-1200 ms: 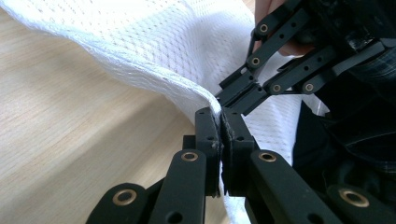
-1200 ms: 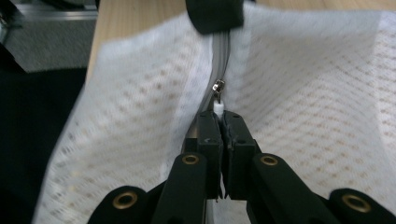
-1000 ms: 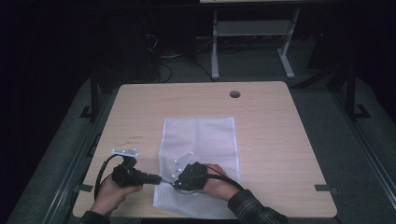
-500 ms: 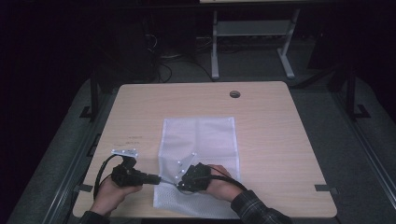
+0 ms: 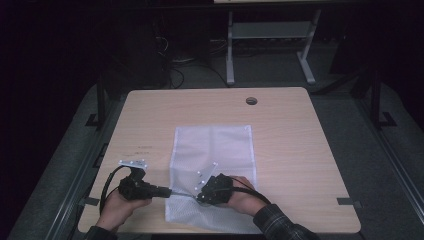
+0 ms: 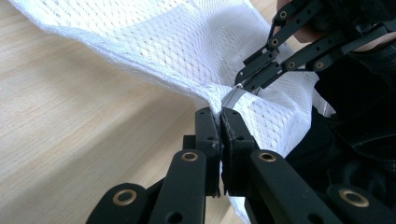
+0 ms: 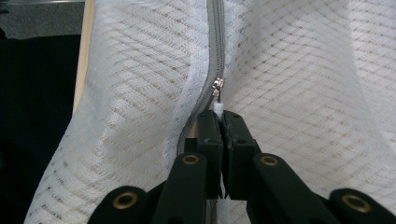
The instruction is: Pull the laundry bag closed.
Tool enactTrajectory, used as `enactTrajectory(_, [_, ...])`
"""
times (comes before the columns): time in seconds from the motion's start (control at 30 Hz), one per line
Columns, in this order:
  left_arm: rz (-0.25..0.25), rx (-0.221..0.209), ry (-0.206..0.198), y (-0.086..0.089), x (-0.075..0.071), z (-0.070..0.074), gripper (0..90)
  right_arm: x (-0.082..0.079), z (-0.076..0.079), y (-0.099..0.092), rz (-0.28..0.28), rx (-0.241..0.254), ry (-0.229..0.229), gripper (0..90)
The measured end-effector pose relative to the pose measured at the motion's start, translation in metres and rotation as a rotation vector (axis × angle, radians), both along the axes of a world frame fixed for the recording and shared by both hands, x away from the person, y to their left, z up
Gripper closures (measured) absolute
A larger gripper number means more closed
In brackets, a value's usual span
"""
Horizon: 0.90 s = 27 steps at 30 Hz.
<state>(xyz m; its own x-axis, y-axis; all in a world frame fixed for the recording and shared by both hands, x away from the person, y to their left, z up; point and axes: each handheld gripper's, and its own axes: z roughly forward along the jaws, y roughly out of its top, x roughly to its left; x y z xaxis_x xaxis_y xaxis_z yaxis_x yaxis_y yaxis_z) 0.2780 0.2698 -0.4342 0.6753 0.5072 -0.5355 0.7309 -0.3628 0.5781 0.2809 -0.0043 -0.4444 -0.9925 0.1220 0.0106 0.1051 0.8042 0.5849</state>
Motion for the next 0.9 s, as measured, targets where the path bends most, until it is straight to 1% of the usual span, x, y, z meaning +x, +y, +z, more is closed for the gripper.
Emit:
enactTrajectory(0.1, [0.001, 0.008, 0.0, -0.001, 0.0, 0.0, 86.8, 0.0, 0.0, -0.001, -0.003, 0.001, -0.001, 86.9])
enactTrajectory(0.23, [0.008, 0.004, -0.001, 0.002, 0.0, 0.0, 86.8, 0.0, 0.0, -0.005, -0.008, -0.005, -0.001, 86.9])
enactTrajectory(0.5, [0.003, 0.006, 0.001, -0.001, 0.0, 0.0, 86.8, -0.001, 0.001, -0.01, -0.01, -0.009, 0.001, 86.9])
enactTrajectory(0.57, [0.004, 0.0, 0.003, 0.0, 0.0, 0.0, 86.8, -0.001, 0.001, -0.01, -0.011, -0.005, 0.002, 86.9])
enactTrajectory(0.73, [-0.001, 0.007, -0.001, -0.001, 0.001, 0.0, 86.8, -0.001, 0.002, -0.011, -0.009, -0.006, 0.002, 86.9])
enactTrajectory(0.8, [0.007, 0.009, -0.003, 0.0, 0.001, 0.0, 86.8, -0.001, 0.001, -0.013, -0.01, -0.018, 0.0, 86.9])
enactTrajectory(0.9, [0.011, 0.005, 0.0, 0.002, 0.001, 0.0, 86.8, -0.001, 0.001, -0.017, -0.018, -0.02, 0.004, 86.9])
